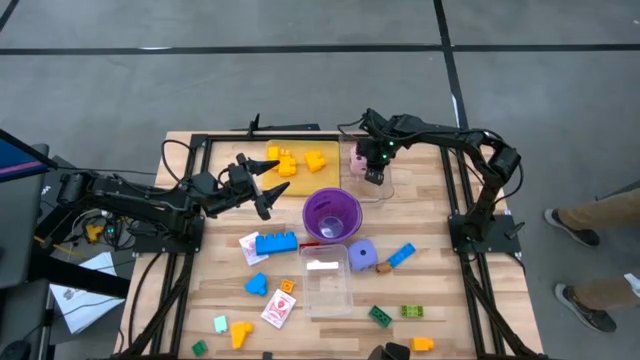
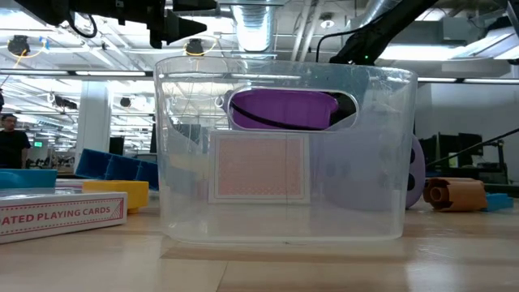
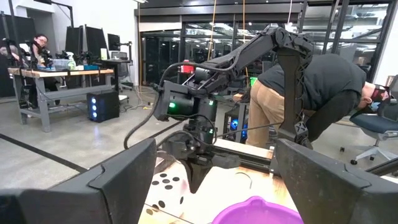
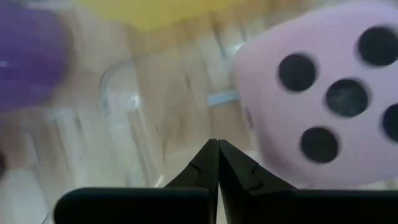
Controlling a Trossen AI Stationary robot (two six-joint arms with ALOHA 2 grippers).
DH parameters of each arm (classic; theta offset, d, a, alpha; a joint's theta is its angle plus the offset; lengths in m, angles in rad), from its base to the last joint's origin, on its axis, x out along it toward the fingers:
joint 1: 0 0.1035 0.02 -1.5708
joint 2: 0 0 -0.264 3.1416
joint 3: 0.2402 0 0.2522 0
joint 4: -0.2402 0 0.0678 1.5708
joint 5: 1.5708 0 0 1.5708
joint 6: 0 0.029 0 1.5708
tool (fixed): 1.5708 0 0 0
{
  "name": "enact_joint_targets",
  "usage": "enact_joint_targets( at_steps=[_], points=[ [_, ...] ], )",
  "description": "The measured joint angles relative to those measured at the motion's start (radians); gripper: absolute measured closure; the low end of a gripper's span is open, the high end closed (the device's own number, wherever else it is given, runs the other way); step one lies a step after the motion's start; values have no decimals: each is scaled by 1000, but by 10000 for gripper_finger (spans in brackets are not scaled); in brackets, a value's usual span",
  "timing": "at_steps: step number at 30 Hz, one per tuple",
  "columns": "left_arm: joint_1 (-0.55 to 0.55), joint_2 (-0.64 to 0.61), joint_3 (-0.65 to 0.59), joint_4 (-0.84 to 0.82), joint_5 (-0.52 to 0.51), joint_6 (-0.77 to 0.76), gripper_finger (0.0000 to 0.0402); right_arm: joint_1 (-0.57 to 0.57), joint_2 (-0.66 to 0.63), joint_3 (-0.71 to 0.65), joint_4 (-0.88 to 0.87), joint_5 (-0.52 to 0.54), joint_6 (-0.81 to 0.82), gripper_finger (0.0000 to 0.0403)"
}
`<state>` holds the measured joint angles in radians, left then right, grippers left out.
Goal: Pick & Place Toys
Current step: Put the purple dice into the top transparent bin
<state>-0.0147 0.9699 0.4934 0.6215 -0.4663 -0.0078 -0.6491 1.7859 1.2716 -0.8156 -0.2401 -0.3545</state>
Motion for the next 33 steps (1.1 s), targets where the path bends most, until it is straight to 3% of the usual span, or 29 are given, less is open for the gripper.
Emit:
enact_joint_targets(
  at_steps=[5,11,18,21,26,33],
  points=[
    [0,0,0,0,0,0,79,2,-46,-1,-43,1,-12,403],
    [0,0,0,0,0,0,79,2,-208,-1,-45,-2,-4,403],
    [0,0,0,-1,0,0,79,92,-418,0,-75,-174,15,403],
    [0,0,0,-1,0,0,79,179,-484,0,-82,-192,43,403],
    [0,0,0,0,0,0,79,365,-553,0,-73,-134,179,384],
    [0,0,0,0,30,-1,79,666,-573,0,-70,101,398,277]
  ],
)
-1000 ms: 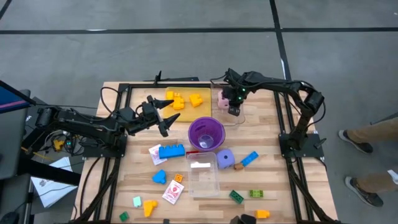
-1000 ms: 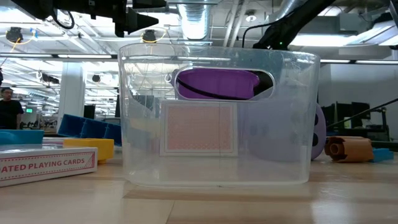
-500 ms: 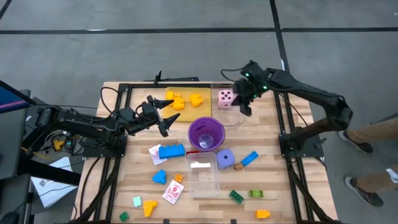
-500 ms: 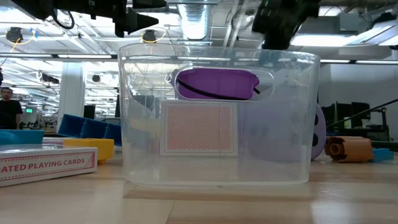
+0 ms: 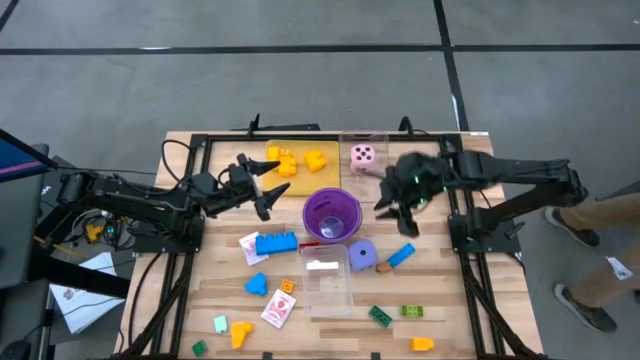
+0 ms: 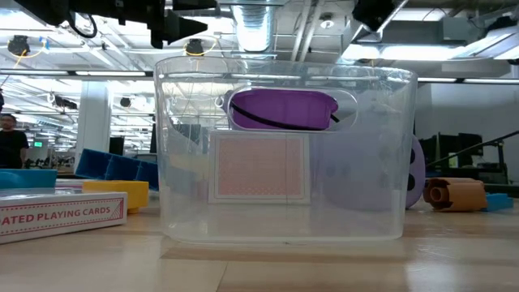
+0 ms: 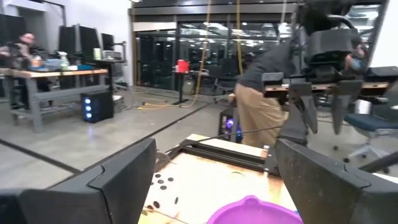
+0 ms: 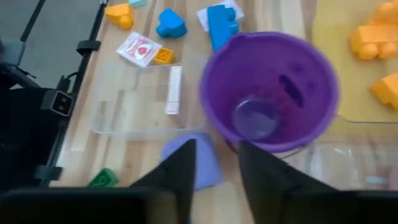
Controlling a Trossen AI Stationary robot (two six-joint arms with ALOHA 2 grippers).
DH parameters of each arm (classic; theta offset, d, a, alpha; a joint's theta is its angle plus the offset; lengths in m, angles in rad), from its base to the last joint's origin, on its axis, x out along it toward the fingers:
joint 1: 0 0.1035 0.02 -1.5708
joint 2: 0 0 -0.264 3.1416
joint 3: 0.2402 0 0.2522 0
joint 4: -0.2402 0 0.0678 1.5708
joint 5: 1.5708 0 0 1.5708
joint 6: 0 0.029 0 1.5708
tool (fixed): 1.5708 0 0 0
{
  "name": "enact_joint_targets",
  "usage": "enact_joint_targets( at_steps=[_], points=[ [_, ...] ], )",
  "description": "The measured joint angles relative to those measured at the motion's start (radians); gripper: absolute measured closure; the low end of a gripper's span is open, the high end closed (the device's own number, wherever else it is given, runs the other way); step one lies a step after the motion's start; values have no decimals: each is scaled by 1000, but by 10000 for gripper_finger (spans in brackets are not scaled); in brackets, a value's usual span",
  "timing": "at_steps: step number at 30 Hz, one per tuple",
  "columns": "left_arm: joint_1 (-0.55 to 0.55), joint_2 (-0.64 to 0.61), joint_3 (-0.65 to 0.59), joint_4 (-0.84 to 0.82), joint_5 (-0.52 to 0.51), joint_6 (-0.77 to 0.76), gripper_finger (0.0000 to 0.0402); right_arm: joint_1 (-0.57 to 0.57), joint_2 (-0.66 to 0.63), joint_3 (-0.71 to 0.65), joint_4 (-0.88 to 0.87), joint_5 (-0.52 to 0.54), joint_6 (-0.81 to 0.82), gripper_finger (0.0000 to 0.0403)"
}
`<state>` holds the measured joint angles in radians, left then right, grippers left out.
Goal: Pick & Place Toys
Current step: Put the purple dice into the top transparent bin
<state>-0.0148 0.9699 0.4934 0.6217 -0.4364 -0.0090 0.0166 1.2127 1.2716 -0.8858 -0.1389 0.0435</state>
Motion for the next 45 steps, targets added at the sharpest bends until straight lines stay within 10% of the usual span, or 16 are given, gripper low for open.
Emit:
enact_joint_targets(
  at_steps=[9,17,28,39,45],
  points=[
    [-20,0,0,7,25,0,79,297,27,0,-39,314,216,101],
    [-24,0,0,9,26,0,79,388,119,0,-97,326,339,10],
    [-24,0,0,8,26,0,79,435,199,0,-64,326,376,11],
    [-24,0,0,1,26,0,79,561,298,-8,-12,559,403,11],
    [-26,0,0,-8,26,-16,79,566,231,-222,149,616,434,11]
  ],
)
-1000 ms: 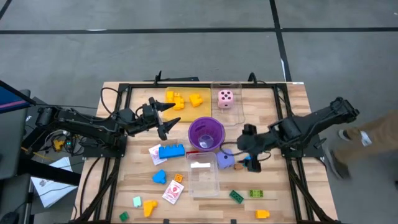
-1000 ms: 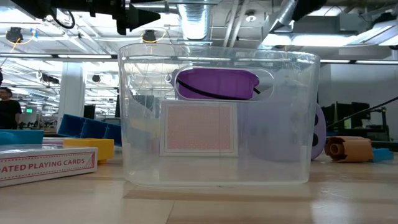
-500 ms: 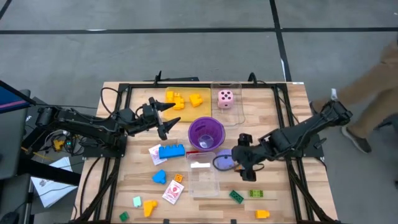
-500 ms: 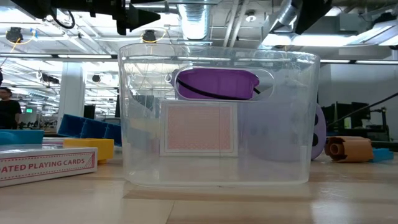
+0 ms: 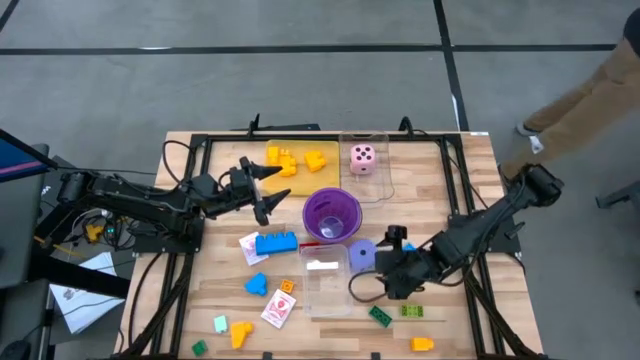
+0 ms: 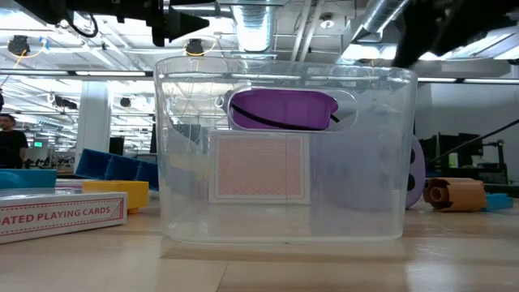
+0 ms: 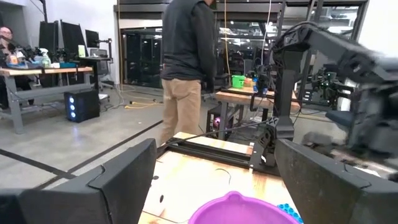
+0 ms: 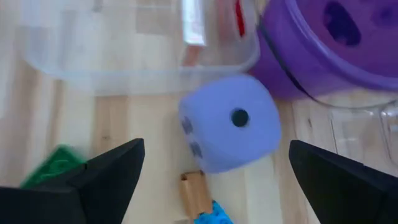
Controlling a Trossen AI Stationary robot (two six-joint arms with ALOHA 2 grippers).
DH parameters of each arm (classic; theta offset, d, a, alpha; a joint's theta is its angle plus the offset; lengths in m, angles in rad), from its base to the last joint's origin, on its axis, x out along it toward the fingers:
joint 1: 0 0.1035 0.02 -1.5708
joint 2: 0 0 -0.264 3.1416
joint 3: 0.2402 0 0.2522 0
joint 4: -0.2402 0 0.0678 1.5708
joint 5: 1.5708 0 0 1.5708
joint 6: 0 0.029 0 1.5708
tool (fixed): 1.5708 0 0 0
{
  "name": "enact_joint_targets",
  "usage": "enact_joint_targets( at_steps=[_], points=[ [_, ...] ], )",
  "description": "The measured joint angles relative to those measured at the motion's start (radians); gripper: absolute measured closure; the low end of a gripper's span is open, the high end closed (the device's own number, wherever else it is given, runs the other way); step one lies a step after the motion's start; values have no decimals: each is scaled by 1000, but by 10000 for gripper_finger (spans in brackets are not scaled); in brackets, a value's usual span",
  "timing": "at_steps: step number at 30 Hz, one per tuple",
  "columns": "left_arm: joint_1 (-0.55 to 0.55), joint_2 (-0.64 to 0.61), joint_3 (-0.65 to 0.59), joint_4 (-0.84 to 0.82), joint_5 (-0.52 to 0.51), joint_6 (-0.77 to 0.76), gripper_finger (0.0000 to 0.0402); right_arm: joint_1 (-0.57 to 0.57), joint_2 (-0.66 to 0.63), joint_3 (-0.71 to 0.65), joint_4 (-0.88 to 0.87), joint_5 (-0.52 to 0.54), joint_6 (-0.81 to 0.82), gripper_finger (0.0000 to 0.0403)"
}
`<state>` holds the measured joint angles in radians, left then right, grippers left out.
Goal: Pick & Place Toys
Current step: Put the purple dice into the top transparent bin
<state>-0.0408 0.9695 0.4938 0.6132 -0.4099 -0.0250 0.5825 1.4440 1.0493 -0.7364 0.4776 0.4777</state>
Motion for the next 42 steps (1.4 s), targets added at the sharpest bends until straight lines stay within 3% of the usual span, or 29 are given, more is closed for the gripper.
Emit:
enact_joint_targets(
  at_steps=[7,15,30,42],
  points=[
    [-14,0,0,-20,0,-13,79,-53,-133,-238,333,-26,-91,11],
    [-38,0,0,-31,0,-11,79,-152,-124,-338,534,-131,-273,11],
    [-38,0,0,-49,0,-6,79,-261,-97,-368,647,-298,-377,15],
    [-38,0,0,-48,0,-6,79,-289,-97,-465,806,-321,-389,15]
  ],
)
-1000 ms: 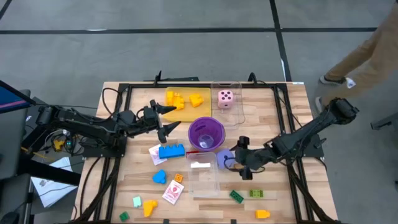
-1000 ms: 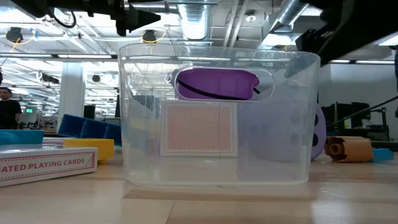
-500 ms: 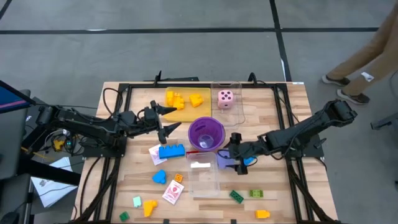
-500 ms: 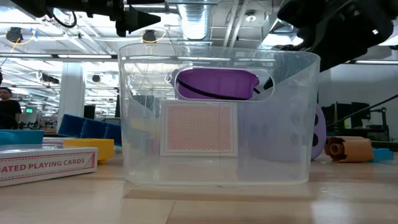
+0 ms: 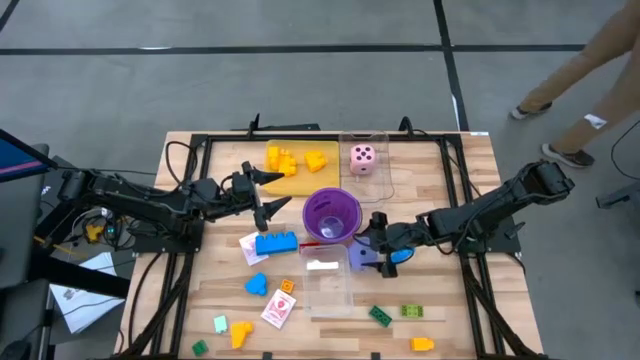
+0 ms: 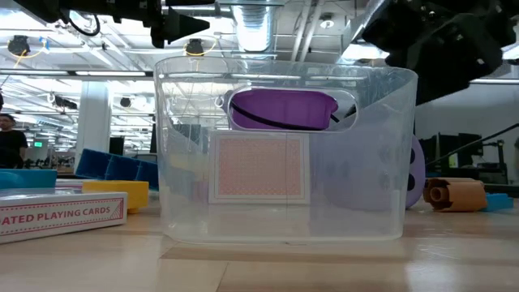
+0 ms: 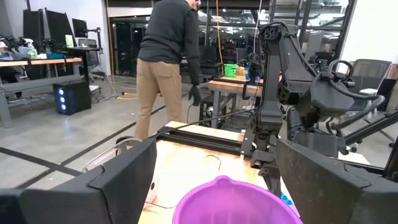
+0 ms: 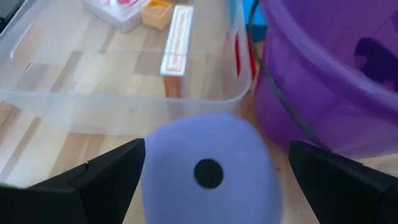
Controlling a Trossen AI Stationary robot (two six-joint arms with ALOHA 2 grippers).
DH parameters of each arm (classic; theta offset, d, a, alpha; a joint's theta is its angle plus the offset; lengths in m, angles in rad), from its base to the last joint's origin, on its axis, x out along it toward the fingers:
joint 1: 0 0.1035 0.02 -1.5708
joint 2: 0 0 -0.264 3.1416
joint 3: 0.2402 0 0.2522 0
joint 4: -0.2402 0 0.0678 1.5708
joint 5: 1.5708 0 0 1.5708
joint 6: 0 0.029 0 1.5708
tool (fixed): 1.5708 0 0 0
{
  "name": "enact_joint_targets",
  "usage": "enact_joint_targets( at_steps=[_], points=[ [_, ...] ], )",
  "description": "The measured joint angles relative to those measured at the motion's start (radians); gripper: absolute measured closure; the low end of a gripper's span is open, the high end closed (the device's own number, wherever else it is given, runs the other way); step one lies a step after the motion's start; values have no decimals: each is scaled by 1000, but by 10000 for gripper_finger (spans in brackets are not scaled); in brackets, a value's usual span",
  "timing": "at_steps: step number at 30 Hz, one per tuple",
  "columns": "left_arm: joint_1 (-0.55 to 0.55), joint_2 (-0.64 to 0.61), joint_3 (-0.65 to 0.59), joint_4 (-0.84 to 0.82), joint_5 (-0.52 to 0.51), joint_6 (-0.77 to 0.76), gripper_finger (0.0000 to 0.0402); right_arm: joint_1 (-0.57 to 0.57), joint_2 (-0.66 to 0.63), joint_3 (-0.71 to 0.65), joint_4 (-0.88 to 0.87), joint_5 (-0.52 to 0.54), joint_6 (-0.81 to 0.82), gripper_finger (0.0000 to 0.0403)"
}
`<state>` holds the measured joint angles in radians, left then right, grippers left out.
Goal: Pick & Place Toys
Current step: Put the purple dice into the top transparent bin
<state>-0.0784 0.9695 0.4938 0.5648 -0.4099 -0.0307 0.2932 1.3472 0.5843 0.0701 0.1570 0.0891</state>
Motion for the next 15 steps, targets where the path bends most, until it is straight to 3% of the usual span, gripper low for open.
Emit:
enact_joint_targets(
  at_steps=[15],
  points=[
    [0,0,0,0,0,0,79,-8,133,-6,109,-48,-7,15]
  ],
)
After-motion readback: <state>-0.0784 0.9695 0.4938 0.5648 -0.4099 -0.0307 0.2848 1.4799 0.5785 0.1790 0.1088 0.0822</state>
